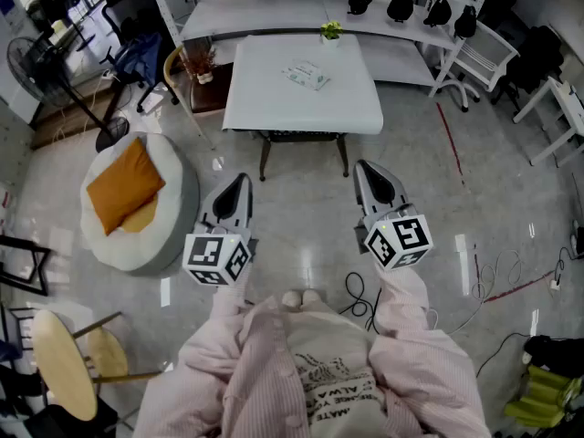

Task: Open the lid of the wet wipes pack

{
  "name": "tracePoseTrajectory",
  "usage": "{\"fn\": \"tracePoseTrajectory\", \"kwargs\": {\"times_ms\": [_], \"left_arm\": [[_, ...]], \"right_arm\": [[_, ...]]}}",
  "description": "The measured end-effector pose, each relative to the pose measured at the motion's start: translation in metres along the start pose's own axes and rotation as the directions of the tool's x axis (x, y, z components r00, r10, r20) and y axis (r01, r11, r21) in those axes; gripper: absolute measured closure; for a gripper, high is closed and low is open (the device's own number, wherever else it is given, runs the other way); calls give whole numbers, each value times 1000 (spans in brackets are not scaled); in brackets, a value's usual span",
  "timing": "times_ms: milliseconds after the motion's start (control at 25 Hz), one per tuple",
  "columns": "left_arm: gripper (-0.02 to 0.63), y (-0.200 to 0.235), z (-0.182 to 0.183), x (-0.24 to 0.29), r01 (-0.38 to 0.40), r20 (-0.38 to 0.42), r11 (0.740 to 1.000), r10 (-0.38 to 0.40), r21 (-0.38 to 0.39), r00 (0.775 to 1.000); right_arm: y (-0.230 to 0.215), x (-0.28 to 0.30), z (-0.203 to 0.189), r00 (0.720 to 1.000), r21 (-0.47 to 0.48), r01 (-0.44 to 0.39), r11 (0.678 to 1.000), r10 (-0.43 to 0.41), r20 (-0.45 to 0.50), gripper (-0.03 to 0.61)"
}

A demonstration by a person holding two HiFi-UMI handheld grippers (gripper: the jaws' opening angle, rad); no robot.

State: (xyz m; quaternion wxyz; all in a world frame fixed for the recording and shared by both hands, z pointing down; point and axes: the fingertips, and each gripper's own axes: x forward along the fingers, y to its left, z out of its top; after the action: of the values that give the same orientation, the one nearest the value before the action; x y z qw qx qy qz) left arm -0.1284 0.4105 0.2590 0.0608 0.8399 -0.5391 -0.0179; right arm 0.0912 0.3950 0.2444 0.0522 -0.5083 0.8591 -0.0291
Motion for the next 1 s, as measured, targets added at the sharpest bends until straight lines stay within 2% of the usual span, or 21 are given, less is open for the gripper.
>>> {"fn": "tracePoseTrajectory", "kwargs": {"times_ms": [240,400,440,840,1000], "left_arm": [[614,-10,-4,3,-1,-8,1000,1,-11,1000],[614,-23,-9,7,2,-12,1000,-2,-19,1000],[614,-28,-11,7,4,-15,1000,-4,-18,1000],[614,-42,-22,15,-15,-21,1000,14,-26,1000],[614,-39,-24,22,-15,-30,999,15,-30,999]], "right_arm": [[4,-2,3,997,8,-76,997,76,10,580],[0,-5,-5,992,34,-128,991,128,-18,577],[-1,-6,-6,990,39,-137,990,138,-21,549],[-28,-8,-21,993,56,-105,993,107,-45,476],[-30,1,-23,991,66,-120,991,123,-44,469]]}}
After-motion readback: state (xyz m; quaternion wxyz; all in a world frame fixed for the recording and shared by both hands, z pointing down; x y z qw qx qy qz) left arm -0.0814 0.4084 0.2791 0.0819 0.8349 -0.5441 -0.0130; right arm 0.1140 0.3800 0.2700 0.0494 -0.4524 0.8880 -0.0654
